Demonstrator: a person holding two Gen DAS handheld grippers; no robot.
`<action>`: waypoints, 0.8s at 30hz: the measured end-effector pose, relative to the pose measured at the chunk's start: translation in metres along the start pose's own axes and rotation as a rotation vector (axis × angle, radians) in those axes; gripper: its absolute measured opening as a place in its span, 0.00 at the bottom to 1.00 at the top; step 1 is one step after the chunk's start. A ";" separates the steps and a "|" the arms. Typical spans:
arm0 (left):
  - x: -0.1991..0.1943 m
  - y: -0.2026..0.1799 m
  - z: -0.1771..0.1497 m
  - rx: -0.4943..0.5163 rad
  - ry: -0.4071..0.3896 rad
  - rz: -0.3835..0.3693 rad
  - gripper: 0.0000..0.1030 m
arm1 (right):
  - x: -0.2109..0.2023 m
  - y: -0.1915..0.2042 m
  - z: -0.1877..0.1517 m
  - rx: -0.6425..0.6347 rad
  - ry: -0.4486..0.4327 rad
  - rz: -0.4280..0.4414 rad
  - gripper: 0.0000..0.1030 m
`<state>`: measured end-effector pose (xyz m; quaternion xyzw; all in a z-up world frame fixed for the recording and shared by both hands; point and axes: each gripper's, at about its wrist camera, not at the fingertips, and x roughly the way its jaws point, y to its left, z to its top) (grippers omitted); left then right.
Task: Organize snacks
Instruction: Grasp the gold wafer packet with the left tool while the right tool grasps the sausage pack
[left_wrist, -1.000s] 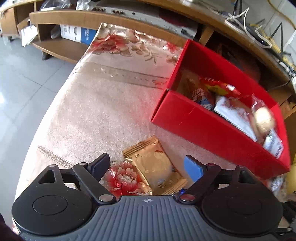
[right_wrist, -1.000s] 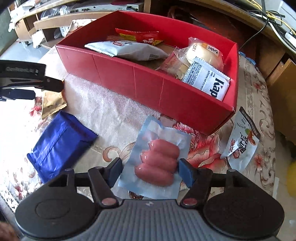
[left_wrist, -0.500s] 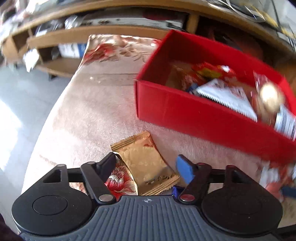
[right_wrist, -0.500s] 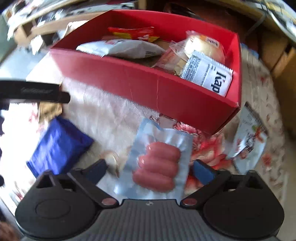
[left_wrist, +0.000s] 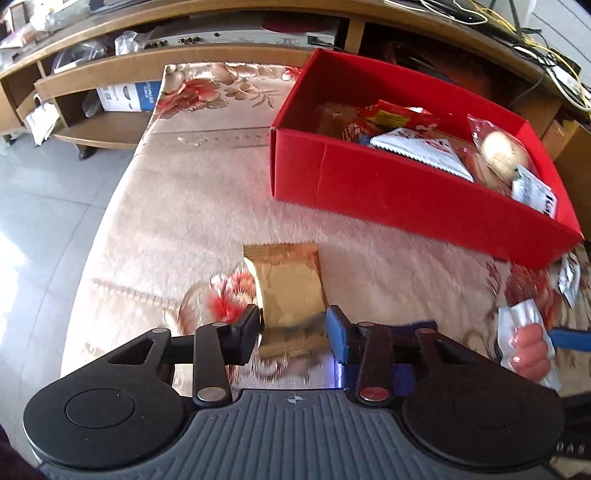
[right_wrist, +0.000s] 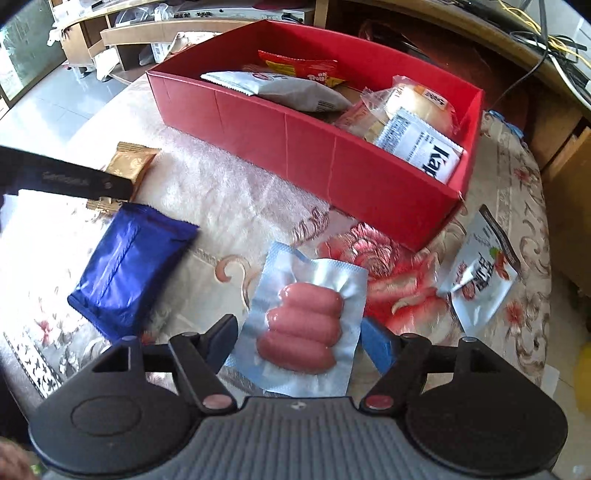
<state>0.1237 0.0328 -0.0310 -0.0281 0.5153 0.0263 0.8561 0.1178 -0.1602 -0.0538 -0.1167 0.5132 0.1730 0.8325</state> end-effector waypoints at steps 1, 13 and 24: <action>-0.001 0.000 -0.001 0.000 0.003 -0.002 0.47 | -0.001 0.000 -0.002 0.001 0.001 0.000 0.75; 0.020 -0.010 0.015 -0.045 -0.018 0.067 0.69 | 0.003 -0.001 0.002 0.030 0.002 0.002 0.75; 0.000 -0.011 0.005 0.007 -0.038 0.028 0.46 | -0.003 -0.001 0.005 0.029 -0.030 -0.003 0.75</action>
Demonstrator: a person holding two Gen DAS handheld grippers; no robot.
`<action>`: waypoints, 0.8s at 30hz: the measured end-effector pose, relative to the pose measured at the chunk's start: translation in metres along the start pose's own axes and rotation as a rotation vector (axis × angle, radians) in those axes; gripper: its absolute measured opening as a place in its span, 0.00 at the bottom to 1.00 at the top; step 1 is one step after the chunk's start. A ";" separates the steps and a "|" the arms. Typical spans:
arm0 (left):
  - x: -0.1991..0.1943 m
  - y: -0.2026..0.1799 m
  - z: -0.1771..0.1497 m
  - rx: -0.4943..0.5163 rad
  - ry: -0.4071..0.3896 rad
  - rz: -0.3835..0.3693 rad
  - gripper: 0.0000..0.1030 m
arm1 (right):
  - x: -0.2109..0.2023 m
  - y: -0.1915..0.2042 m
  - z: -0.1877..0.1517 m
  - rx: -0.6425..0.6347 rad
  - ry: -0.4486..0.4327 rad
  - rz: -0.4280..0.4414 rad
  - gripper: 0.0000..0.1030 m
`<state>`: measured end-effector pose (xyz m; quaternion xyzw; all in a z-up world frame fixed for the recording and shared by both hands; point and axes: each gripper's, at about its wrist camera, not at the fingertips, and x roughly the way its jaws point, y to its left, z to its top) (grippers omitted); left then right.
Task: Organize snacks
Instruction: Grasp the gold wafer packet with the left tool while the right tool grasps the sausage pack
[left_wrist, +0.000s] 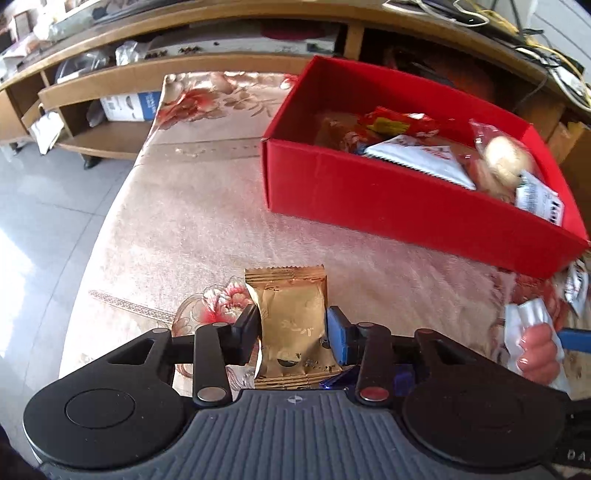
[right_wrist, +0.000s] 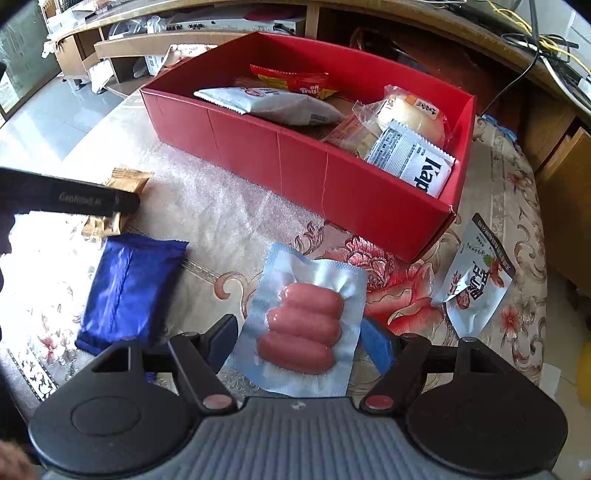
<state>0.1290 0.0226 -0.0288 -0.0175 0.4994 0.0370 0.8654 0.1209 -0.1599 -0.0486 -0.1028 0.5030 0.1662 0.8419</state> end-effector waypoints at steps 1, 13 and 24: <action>-0.003 -0.001 0.000 0.001 -0.006 -0.009 0.46 | -0.001 -0.001 0.000 0.005 -0.004 0.001 0.75; -0.022 -0.017 -0.001 0.009 -0.035 -0.130 0.35 | -0.019 -0.022 0.001 0.099 -0.051 0.011 0.74; -0.003 -0.028 0.007 0.006 -0.012 -0.124 0.60 | -0.013 -0.021 0.003 0.096 -0.035 0.008 0.74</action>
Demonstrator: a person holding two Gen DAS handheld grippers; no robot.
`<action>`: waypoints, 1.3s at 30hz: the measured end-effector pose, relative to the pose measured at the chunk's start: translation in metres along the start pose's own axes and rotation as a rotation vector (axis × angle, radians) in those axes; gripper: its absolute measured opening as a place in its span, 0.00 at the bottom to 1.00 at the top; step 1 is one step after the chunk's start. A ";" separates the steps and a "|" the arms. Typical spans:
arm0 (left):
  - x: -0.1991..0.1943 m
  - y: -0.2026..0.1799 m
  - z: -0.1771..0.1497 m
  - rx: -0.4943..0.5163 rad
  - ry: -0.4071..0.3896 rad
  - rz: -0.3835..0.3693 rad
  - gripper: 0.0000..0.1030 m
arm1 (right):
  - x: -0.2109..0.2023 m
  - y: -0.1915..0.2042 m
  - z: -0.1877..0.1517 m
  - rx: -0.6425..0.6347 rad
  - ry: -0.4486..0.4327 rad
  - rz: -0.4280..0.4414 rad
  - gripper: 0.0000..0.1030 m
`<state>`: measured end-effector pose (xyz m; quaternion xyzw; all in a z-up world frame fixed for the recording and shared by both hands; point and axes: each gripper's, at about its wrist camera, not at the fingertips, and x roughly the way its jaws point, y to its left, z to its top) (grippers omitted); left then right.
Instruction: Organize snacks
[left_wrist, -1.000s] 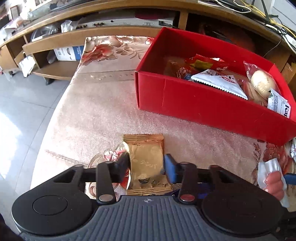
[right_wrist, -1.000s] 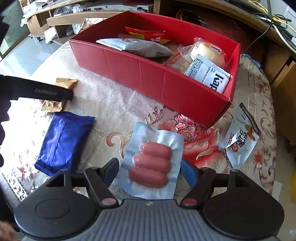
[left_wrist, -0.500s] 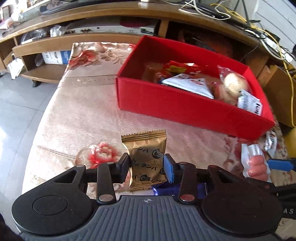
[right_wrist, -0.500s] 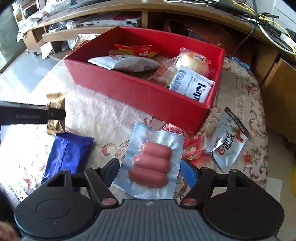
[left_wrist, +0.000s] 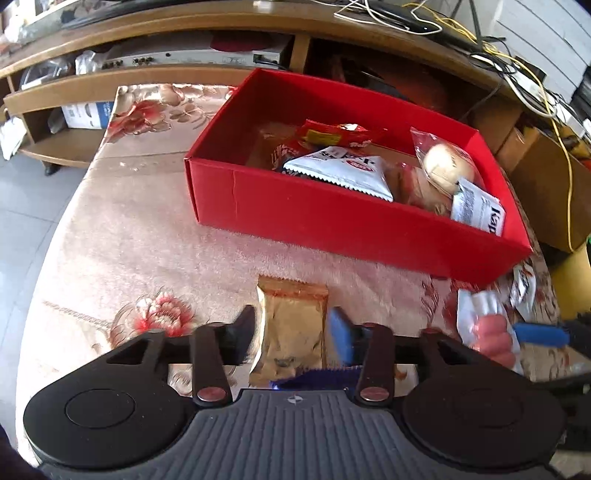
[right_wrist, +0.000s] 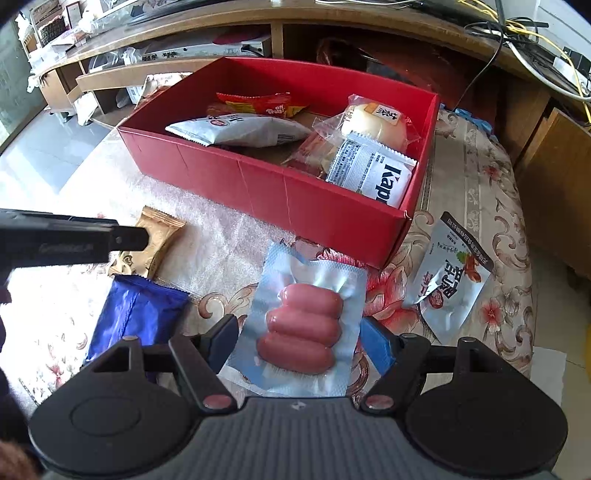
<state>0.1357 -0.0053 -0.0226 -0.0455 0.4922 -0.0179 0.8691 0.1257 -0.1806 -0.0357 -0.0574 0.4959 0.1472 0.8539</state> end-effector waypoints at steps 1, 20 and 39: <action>0.003 -0.003 0.001 0.008 0.001 0.007 0.65 | 0.000 0.001 0.000 -0.002 0.000 0.001 0.74; -0.010 -0.011 -0.006 0.052 -0.009 -0.005 0.46 | -0.005 0.007 0.005 -0.021 -0.034 -0.005 0.74; -0.043 -0.026 0.002 0.050 -0.099 -0.108 0.46 | -0.026 0.004 0.016 0.016 -0.129 0.001 0.62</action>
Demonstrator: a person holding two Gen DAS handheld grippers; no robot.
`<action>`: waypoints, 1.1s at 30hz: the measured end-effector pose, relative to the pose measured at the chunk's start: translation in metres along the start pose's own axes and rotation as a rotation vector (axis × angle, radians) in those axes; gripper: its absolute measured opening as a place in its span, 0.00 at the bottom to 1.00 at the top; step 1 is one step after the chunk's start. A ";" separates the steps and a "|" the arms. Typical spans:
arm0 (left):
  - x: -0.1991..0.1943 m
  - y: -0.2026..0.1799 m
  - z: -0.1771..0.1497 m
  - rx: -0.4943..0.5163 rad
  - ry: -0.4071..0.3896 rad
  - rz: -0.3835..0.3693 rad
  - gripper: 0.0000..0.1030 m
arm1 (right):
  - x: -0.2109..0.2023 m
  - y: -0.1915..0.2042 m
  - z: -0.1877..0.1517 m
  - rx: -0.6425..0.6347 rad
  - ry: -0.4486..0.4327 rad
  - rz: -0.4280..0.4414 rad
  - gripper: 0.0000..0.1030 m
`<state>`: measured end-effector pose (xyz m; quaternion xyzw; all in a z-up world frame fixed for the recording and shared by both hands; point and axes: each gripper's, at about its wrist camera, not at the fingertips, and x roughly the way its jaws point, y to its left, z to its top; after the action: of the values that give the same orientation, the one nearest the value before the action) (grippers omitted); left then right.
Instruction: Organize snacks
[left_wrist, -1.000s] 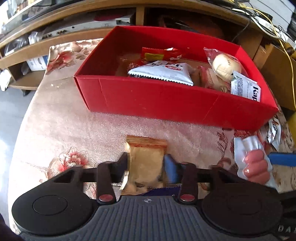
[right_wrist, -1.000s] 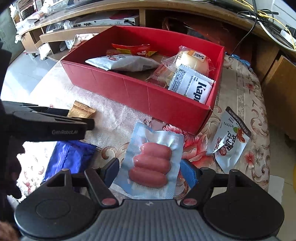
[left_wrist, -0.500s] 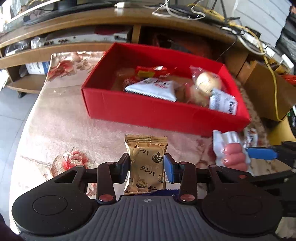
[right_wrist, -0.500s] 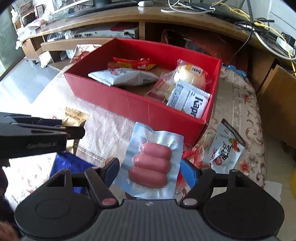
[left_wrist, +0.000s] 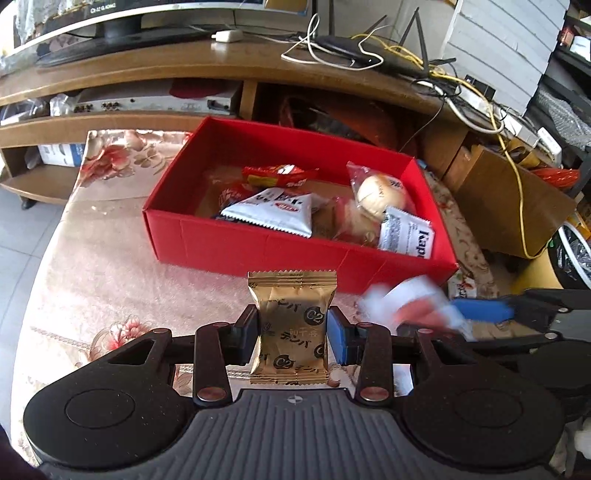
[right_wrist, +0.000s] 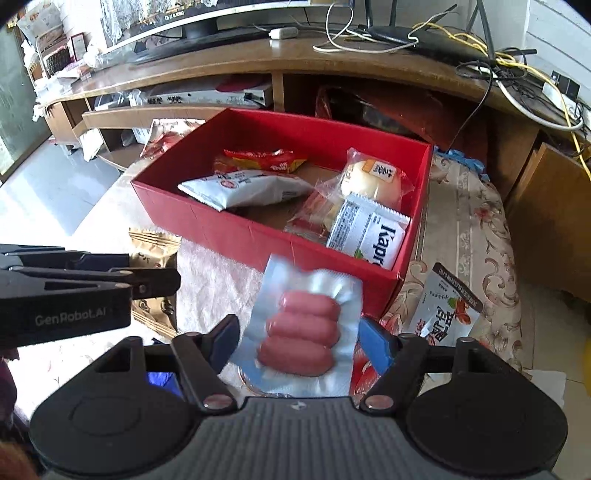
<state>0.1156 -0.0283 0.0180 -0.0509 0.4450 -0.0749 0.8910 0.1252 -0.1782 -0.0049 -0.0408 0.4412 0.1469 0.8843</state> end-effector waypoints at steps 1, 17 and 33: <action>-0.001 0.000 0.000 0.000 -0.002 -0.004 0.46 | -0.001 -0.001 0.001 0.007 0.003 0.016 0.54; 0.004 0.027 -0.005 -0.051 0.035 -0.035 0.46 | 0.040 0.009 -0.001 -0.131 0.137 0.047 0.69; 0.013 0.047 -0.007 -0.108 0.077 -0.054 0.47 | 0.075 0.035 -0.009 -0.255 0.189 0.086 0.88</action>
<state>0.1220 0.0155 -0.0035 -0.1082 0.4806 -0.0765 0.8668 0.1511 -0.1297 -0.0679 -0.1473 0.5018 0.2350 0.8193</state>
